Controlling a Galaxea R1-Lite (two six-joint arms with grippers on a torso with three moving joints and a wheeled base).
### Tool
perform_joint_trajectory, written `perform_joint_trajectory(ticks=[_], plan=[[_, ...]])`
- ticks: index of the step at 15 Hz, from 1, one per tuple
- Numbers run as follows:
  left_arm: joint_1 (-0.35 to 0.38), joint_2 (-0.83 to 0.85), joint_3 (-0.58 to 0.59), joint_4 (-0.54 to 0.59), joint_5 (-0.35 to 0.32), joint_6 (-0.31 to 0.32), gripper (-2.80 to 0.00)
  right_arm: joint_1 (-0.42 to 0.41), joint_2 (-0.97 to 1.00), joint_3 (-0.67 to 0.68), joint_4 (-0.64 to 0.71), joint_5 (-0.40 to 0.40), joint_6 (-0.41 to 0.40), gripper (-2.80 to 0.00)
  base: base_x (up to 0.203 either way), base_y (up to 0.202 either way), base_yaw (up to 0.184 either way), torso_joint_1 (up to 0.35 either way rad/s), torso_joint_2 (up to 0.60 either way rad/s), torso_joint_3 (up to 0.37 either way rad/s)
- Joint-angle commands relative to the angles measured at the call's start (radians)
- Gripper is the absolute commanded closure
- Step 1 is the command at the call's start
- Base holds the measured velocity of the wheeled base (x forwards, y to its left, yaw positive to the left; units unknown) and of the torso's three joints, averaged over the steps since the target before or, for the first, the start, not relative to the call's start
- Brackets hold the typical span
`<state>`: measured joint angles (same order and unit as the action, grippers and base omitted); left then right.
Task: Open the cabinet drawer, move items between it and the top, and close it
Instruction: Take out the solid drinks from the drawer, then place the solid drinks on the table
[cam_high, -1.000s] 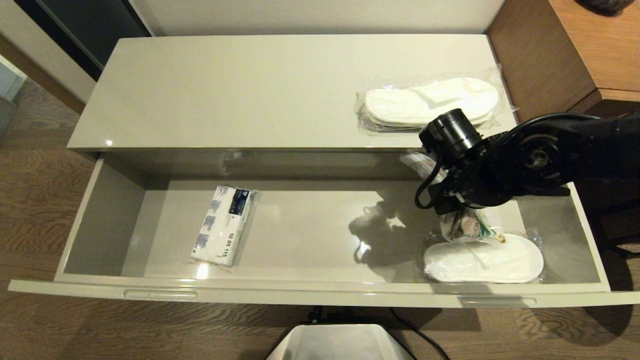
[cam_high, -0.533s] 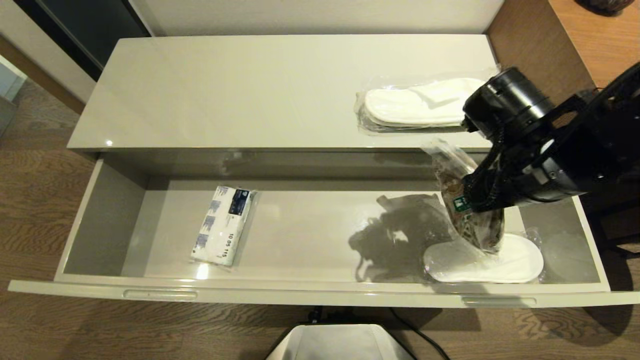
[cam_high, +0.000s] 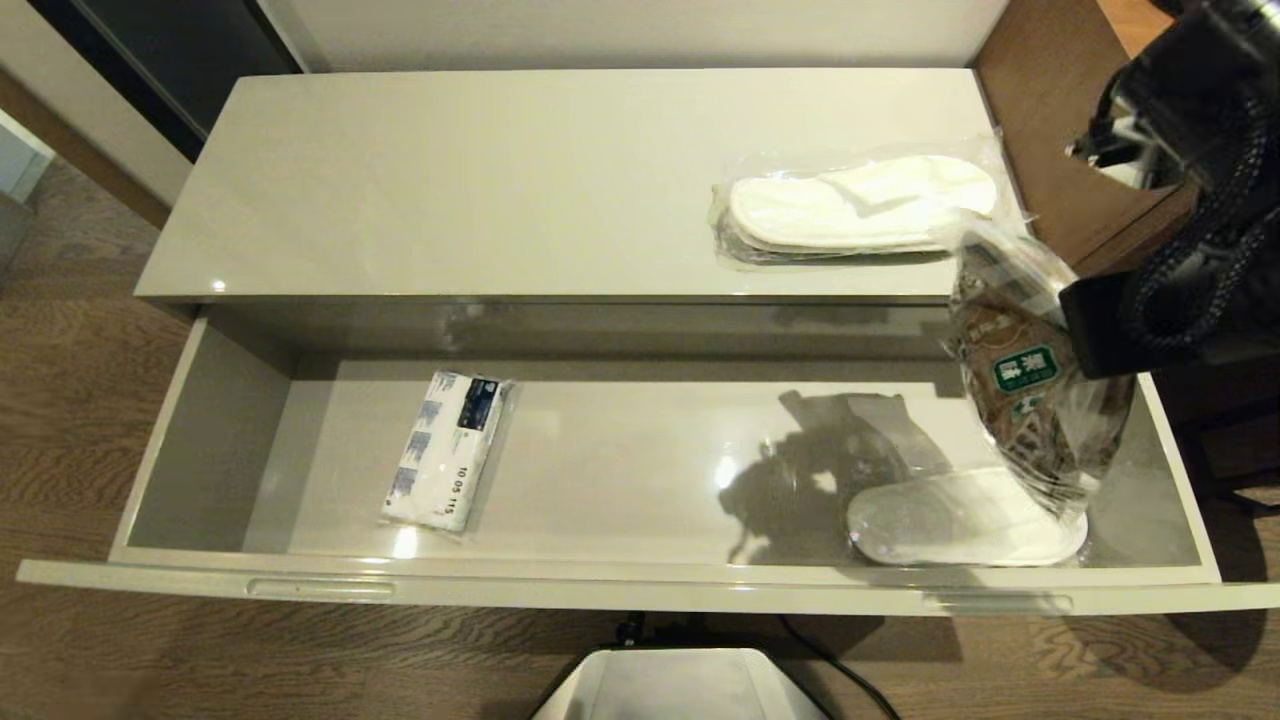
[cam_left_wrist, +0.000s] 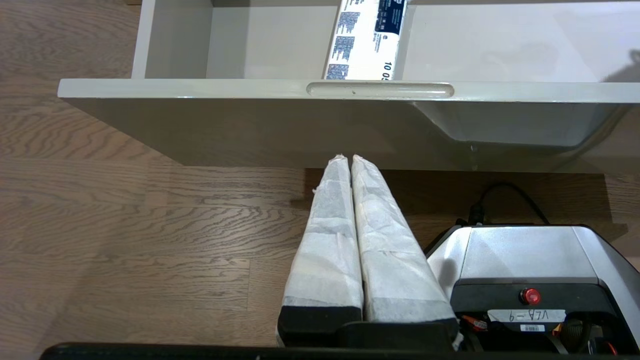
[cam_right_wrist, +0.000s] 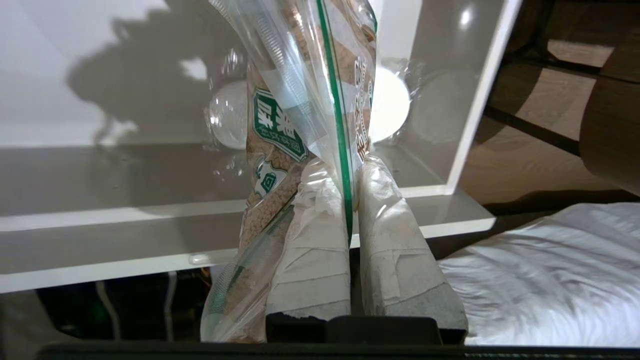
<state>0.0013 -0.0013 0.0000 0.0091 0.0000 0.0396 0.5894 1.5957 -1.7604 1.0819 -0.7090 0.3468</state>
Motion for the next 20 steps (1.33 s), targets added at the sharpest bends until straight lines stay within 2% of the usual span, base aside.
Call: perform_joint_trajectory(ticks=[1, 3, 11, 15, 18, 20], plan=[[0.0, 0.0, 0.0, 0.0, 0.0, 0.0, 0.0, 0.0, 0.004, -0.113, 0.05, -0.007, 0.003, 0.0, 0.0, 0.0, 0.0, 0.0, 0.0, 0.0], [0.0, 0.001, 0.0, 0.0, 0.0, 0.0, 0.0, 0.0, 0.012, -0.182, 0.088, -0.013, -0.011, 0.0, 0.0, 0.0, 0.0, 0.0, 0.0, 0.0], [0.0, 0.001, 0.0, 0.0, 0.0, 0.0, 0.0, 0.0, -0.047, -0.181, 0.086, -0.014, -0.019, 0.0, 0.0, 0.0, 0.0, 0.0, 0.0, 0.0], [0.002, 0.001, 0.0, 0.0, 0.0, 0.0, 0.0, -0.017, -0.07, -0.176, -0.013, -0.003, -0.005, 0.0, 0.0, 0.0, 0.0, 0.0, 0.0, 0.0], [0.0, 0.001, 0.0, 0.0, 0.0, 0.0, 0.0, -0.055, -0.106, -0.172, -0.03, 0.006, 0.028, 0.0, 0.0, 0.0, 0.0, 0.0, 0.0, 0.0], [0.0, 0.0, 0.0, 0.0, 0.0, 0.0, 0.0, -0.063, -0.173, -0.147, -0.028, 0.058, 0.066, 0.0, 0.0, 0.0, 0.0, 0.0, 0.0, 0.0]])
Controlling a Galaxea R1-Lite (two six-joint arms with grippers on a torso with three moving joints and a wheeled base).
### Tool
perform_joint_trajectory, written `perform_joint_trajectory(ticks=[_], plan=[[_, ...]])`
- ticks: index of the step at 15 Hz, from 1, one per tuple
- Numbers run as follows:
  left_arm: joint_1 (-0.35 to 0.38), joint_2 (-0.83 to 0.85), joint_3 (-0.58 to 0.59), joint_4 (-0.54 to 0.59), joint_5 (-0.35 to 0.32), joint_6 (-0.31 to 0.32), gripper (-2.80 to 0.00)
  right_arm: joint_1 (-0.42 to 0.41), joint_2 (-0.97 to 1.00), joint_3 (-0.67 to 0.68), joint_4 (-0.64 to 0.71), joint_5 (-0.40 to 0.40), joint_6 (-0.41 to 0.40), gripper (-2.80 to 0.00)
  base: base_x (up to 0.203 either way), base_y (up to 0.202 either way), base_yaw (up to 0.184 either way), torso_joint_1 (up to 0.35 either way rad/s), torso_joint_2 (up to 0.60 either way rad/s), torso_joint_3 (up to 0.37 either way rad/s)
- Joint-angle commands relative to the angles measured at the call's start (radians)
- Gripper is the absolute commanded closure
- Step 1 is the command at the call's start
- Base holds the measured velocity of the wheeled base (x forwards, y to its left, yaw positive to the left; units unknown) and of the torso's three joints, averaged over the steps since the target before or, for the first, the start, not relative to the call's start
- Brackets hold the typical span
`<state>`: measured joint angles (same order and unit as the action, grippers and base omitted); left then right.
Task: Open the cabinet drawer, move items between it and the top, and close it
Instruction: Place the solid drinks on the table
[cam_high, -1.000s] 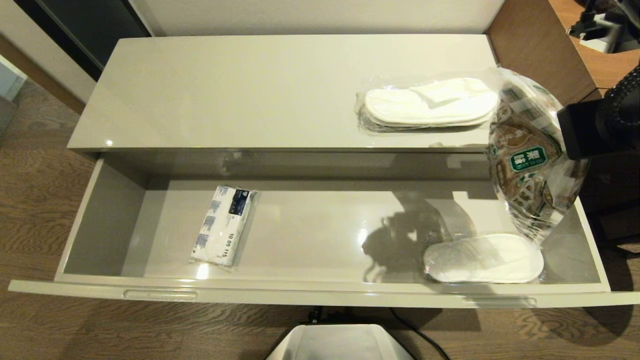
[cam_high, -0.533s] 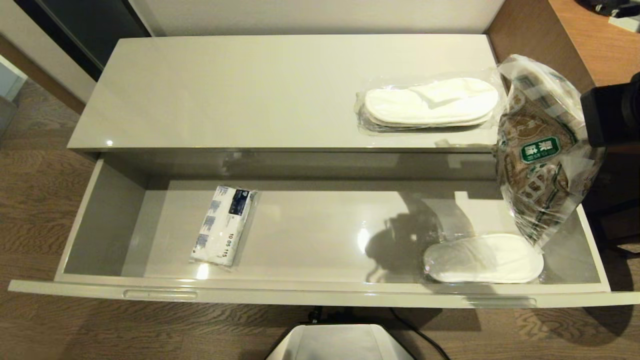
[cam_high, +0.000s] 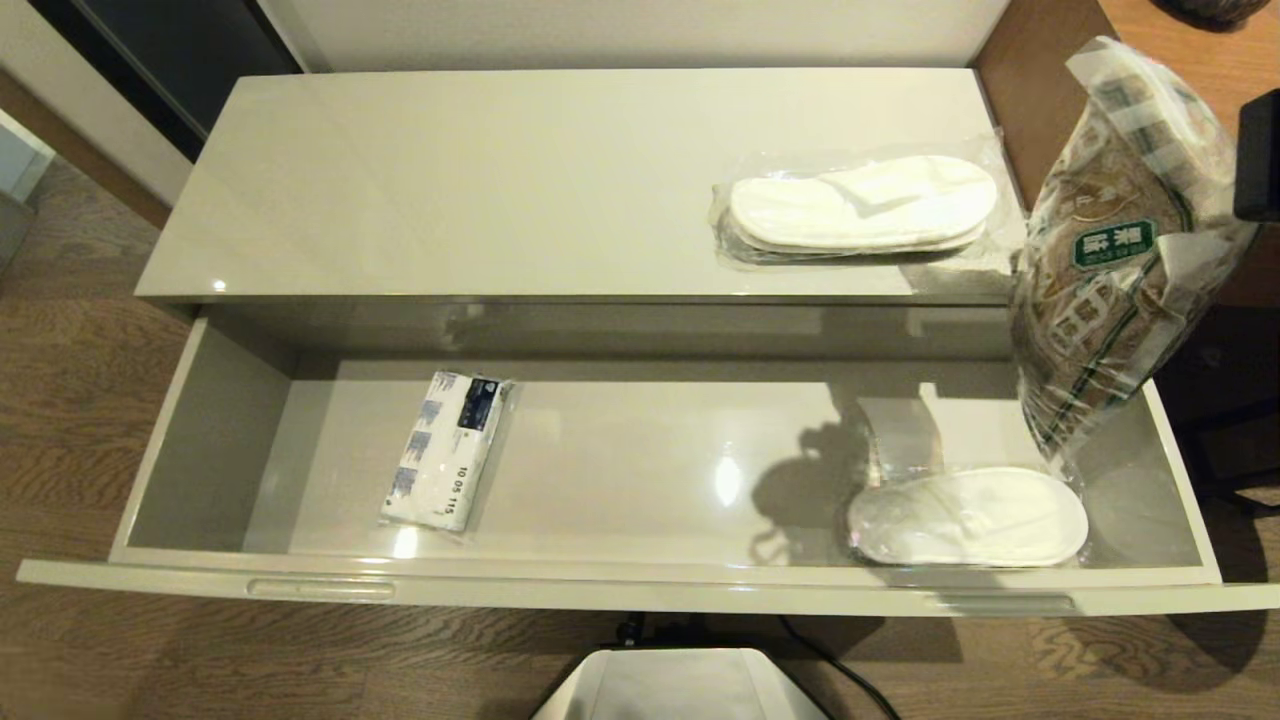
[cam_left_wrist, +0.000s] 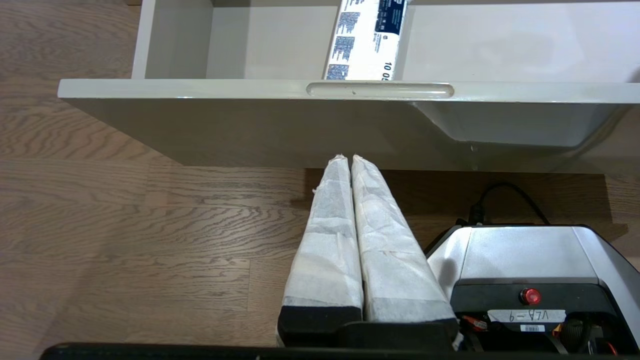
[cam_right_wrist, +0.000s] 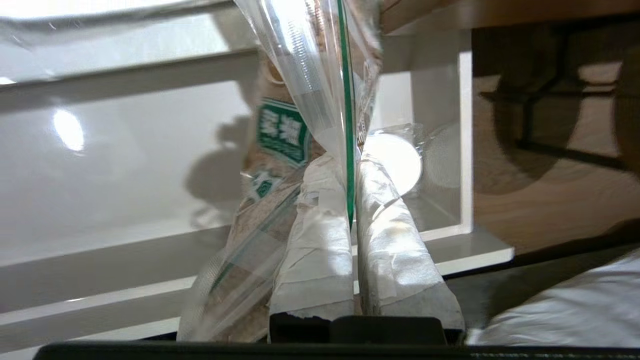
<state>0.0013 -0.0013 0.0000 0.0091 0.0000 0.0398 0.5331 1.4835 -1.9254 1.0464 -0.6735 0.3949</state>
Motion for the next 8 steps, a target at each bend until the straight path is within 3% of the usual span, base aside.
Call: perform_joint_trajectory(ticks=[1, 3, 6, 8], plan=[[0.0, 0.001, 0.0, 0.0, 0.0, 0.0, 0.0, -0.008, -0.087, 0.067, 0.003, 0.045, 0.031, 0.0, 0.0, 0.0, 0.0, 0.0, 0.0, 0.0], [0.0, 0.001, 0.0, 0.0, 0.0, 0.0, 0.0, -0.008, -0.142, 0.222, -0.085, 0.078, 0.053, 0.0, 0.0, 0.0, 0.0, 0.0, 0.0, 0.0], [0.0, 0.001, 0.0, 0.0, 0.0, 0.0, 0.0, -0.007, -0.191, 0.451, -0.409, 0.098, 0.027, 0.0, 0.0, 0.0, 0.0, 0.0, 0.0, 0.0], [0.0, 0.001, 0.0, 0.0, 0.0, 0.0, 0.0, 0.043, -0.212, 0.481, -0.479, 0.088, 0.017, 0.0, 0.0, 0.0, 0.0, 0.0, 0.0, 0.0]])
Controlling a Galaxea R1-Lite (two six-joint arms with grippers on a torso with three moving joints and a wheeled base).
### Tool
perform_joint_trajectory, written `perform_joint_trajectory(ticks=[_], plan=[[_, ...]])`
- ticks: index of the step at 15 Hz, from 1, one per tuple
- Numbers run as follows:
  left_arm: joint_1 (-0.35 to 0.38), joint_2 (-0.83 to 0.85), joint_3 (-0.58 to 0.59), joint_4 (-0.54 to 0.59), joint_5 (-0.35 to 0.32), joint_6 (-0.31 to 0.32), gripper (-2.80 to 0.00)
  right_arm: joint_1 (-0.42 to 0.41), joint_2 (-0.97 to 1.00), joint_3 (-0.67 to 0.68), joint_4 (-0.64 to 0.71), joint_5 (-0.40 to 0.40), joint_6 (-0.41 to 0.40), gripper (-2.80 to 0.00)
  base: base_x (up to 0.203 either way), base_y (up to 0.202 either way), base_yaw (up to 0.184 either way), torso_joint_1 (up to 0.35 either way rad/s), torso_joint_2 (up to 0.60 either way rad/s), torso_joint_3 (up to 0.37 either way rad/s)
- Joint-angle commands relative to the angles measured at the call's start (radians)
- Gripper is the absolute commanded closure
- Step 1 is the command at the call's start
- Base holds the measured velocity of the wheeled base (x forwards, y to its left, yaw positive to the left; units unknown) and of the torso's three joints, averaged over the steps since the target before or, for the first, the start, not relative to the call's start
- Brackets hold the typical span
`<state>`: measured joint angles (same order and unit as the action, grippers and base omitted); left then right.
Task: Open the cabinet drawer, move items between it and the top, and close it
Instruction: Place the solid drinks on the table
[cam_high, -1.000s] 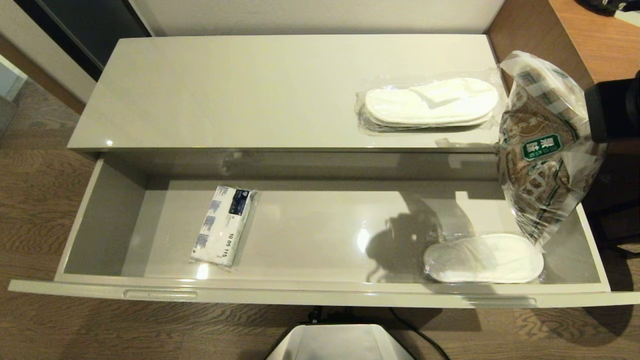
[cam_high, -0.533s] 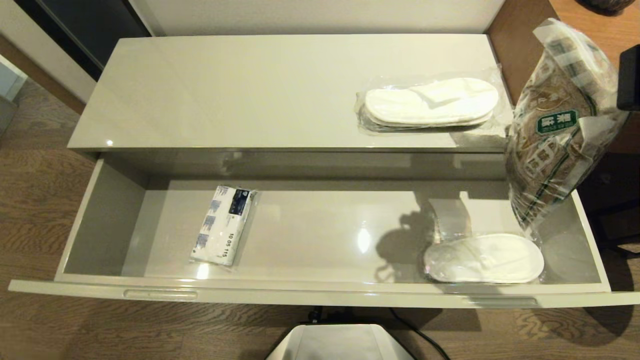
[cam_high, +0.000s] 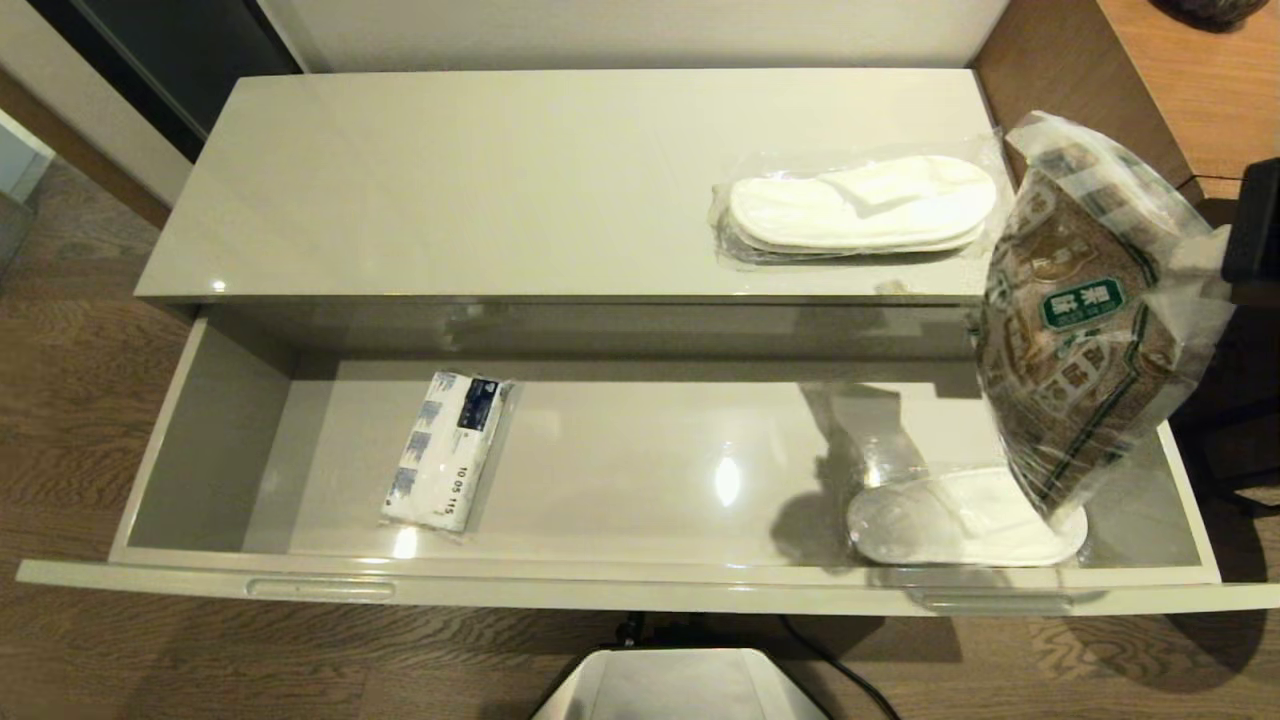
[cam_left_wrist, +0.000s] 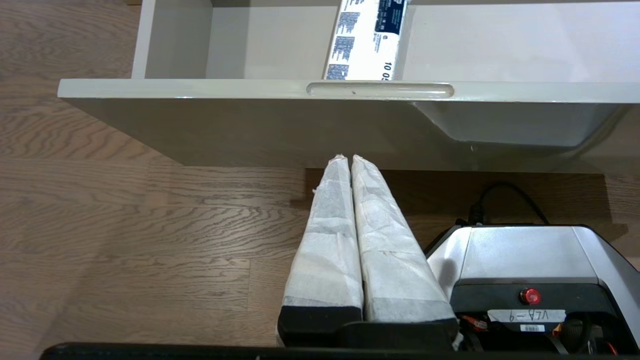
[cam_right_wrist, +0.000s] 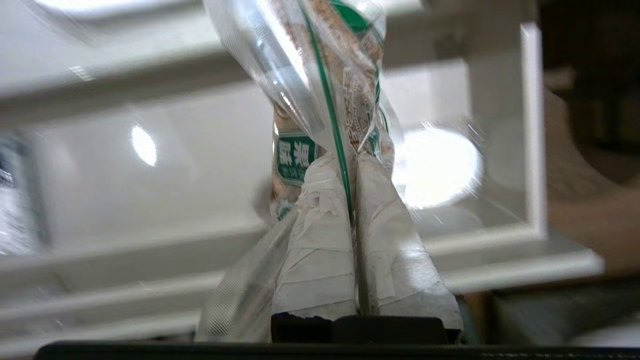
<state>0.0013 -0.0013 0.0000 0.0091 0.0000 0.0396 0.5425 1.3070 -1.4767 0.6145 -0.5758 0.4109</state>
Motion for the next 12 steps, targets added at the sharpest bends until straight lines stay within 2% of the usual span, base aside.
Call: perform_joint_trajectory(ticks=[1, 4, 8, 12], plan=[[0.0, 0.0, 0.0, 0.0, 0.0, 0.0, 0.0, 0.041, -0.048, 0.023, -0.055, -0.028, 0.001, 0.0, 0.0, 0.0, 0.0, 0.0, 0.0, 0.0], [0.0, 0.001, 0.0, 0.0, 0.0, 0.0, 0.0, 0.039, -0.054, -0.013, -0.133, -0.09, -0.026, 0.0, 0.0, 0.0, 0.0, 0.0, 0.0, 0.0], [0.0, 0.001, 0.0, 0.0, 0.0, 0.0, 0.0, 0.039, -0.064, -0.12, -0.22, -0.148, -0.168, 0.0, 0.0, 0.0, 0.0, 0.0, 0.0, 0.0], [0.0, 0.001, 0.0, 0.0, 0.0, 0.0, 0.0, 0.039, -0.028, -0.177, -0.324, -0.166, -0.249, 0.0, 0.0, 0.0, 0.0, 0.0, 0.0, 0.0]])
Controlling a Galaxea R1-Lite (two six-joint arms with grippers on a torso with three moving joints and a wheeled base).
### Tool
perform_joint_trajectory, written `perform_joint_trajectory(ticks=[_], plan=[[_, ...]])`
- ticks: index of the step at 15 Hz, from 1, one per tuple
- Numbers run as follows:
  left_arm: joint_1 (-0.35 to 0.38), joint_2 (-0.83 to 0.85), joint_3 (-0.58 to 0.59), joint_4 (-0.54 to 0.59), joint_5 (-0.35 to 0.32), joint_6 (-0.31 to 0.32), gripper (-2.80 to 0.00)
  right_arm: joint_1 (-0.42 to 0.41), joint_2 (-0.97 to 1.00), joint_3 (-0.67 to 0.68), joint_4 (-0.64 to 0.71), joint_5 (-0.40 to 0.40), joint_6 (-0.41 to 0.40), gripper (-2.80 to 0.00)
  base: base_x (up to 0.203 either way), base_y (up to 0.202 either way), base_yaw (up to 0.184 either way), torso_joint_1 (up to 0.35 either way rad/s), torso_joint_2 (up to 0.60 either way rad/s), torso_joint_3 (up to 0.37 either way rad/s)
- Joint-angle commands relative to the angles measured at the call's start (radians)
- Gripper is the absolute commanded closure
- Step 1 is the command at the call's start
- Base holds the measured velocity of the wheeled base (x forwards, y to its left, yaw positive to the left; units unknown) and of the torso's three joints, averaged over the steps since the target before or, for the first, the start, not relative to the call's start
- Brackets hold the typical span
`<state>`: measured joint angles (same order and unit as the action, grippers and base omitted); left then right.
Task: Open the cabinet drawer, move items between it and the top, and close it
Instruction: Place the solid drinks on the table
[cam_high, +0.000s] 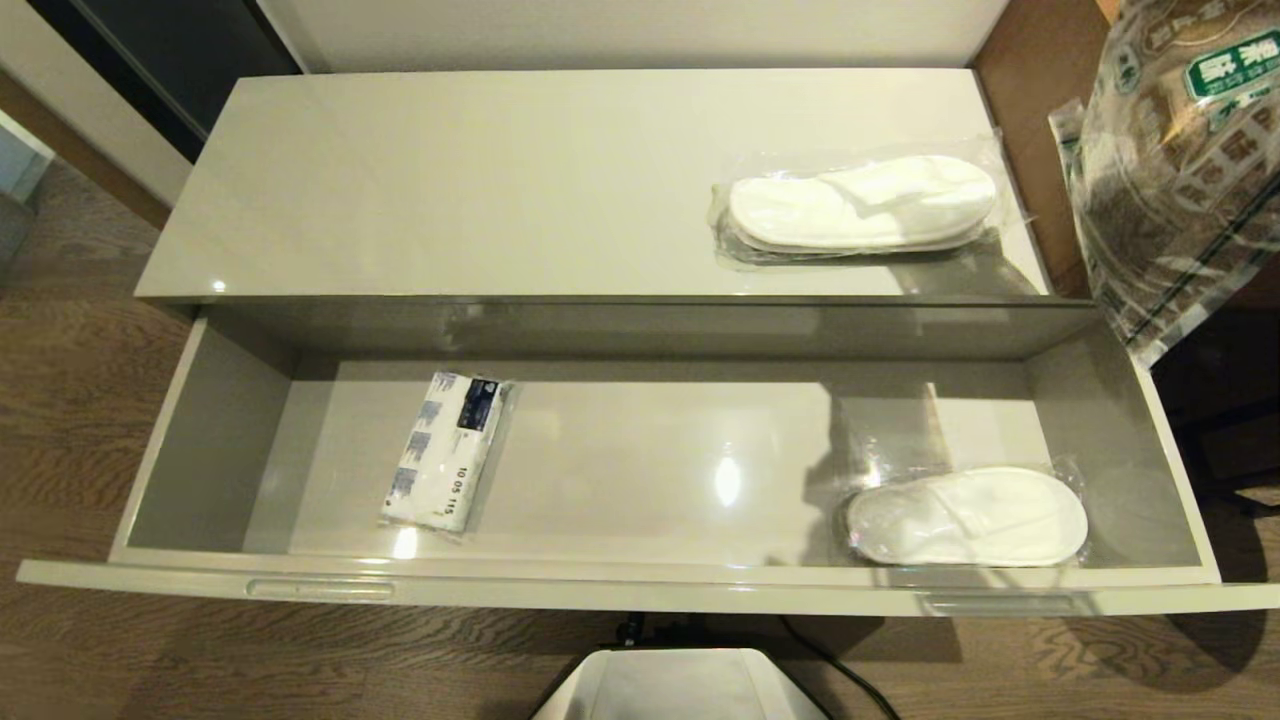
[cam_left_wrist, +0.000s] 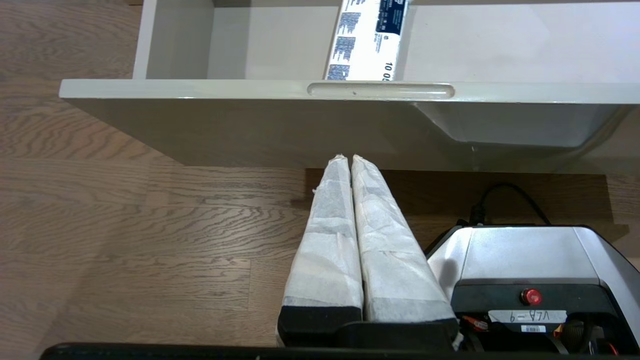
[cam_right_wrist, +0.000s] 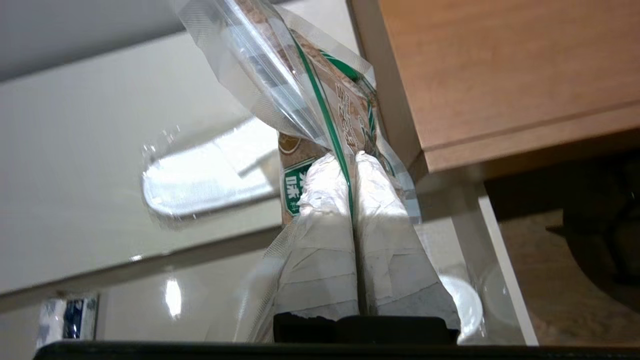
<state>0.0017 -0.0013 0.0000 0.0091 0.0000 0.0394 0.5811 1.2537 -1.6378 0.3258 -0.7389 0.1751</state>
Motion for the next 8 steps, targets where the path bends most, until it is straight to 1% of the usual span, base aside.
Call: perform_joint_trajectory(ticks=[1, 3, 8], plan=[[0.0, 0.001, 0.0, 0.0, 0.0, 0.001, 0.0, -0.005, 0.044, -0.007, -0.088, -0.001, -0.025, 0.0, 0.0, 0.0, 0.0, 0.0, 0.0, 0.0], [0.0, 0.001, 0.0, 0.0, 0.0, 0.001, 0.0, -0.069, 0.105, 0.019, -0.179, 0.016, -0.031, 0.0, 0.0, 0.0, 0.0, 0.0, 0.0, 0.0], [0.0, 0.001, 0.0, 0.0, 0.0, 0.001, 0.0, -0.27, 0.291, 0.083, -0.494, 0.149, -0.033, 0.0, 0.0, 0.0, 0.0, 0.0, 0.0, 0.0]])
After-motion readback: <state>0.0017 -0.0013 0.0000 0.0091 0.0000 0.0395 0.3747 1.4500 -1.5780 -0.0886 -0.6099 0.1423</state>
